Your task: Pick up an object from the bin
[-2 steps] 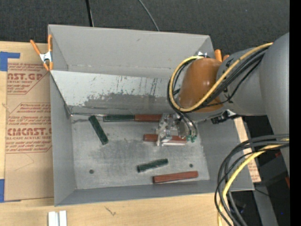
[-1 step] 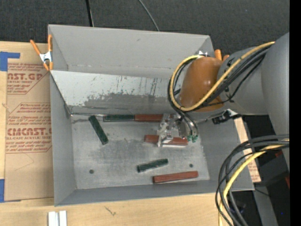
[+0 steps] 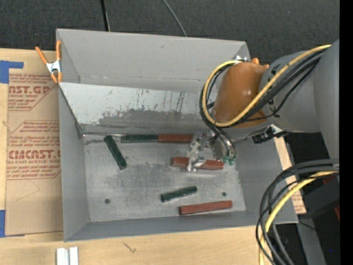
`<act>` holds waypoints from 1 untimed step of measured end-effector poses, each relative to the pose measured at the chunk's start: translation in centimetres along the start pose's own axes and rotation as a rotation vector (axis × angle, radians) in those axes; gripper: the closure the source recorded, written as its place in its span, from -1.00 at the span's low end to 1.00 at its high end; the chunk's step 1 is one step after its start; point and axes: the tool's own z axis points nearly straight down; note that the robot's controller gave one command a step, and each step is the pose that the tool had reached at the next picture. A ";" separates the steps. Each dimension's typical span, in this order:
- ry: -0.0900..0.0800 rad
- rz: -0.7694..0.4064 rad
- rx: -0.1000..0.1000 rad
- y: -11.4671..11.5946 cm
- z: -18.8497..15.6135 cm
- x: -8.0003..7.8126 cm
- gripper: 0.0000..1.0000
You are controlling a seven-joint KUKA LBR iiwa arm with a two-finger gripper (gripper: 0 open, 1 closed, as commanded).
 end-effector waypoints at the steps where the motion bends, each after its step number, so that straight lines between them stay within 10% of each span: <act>1: -0.006 0.000 0.001 0.0 -1.3 -0.3 1.00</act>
Offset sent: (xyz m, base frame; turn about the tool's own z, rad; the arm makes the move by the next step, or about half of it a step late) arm -0.0001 0.0000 0.0328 0.0000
